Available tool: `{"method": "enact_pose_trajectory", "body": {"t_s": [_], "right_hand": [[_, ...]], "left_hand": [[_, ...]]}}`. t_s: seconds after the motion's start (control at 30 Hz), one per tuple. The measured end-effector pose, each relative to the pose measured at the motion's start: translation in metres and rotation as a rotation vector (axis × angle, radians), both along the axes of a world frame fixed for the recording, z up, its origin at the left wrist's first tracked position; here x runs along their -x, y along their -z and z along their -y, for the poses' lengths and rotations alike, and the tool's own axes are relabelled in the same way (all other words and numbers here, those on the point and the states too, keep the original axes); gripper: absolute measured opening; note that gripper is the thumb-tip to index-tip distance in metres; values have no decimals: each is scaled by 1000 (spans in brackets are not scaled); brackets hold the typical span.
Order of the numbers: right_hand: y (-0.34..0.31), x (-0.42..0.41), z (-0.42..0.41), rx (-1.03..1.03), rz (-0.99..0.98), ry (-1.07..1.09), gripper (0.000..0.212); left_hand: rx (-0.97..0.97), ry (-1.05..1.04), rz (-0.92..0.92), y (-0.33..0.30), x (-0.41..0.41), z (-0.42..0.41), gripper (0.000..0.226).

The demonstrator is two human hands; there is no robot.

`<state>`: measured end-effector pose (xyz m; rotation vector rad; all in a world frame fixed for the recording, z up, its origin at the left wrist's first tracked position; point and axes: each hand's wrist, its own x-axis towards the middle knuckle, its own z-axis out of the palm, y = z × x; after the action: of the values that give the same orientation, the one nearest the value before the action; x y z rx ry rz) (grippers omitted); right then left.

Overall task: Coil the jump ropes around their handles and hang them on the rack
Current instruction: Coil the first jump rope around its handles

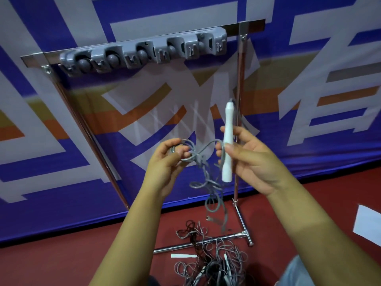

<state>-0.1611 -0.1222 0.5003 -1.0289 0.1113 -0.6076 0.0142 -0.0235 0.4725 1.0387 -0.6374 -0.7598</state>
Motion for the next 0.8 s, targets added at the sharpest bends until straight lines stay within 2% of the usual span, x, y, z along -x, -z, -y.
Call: {"method": "enact_pose_trajectory", "body": {"t_s": [0.07,0.13,0.17,0.23,0.3,0.37,0.4,0.43,0.5,0.57,0.6,0.7,0.8], "right_hand": [[3,4,7,7,-28,22,41],[6,7,10,-3,-49,29,37],[5,8,11,-11,-44,32,37],[2,13,18,-37,0,73,36],[-4,19,28,-38,16,148,36],[-6,22,34,-1,-24,195,35],[-6,21,35,28,-51,198,33],[-4,19,34,67,-80,193,31],[0,13,28,160,-157,204,28],[6,6,24,223,-239,242,27],[9,4,24,246,-277,270,27],[16,1,24,298,-377,340,27],[15,4,23,198,-331,311,25]], "left_hand": [[11,-76,-113,10,-13,-1,13],[-57,-149,-80,20,-25,-1,10],[-105,-184,-24,25,-31,-2,9],[-247,-233,204,36,-44,-8,5],[-414,-176,448,48,-57,-18,6],[-533,-124,527,59,-68,-27,15],[-558,-170,489,62,-72,-30,15],[-544,-238,369,64,-75,-31,11],[-419,-312,0,59,-77,-27,17],[-257,-256,-273,44,-74,-21,26],[-214,-195,-316,34,-69,-19,28],[-166,-51,-194,-3,-45,-9,36],[-23,-48,6,-38,-28,1,34]]}}
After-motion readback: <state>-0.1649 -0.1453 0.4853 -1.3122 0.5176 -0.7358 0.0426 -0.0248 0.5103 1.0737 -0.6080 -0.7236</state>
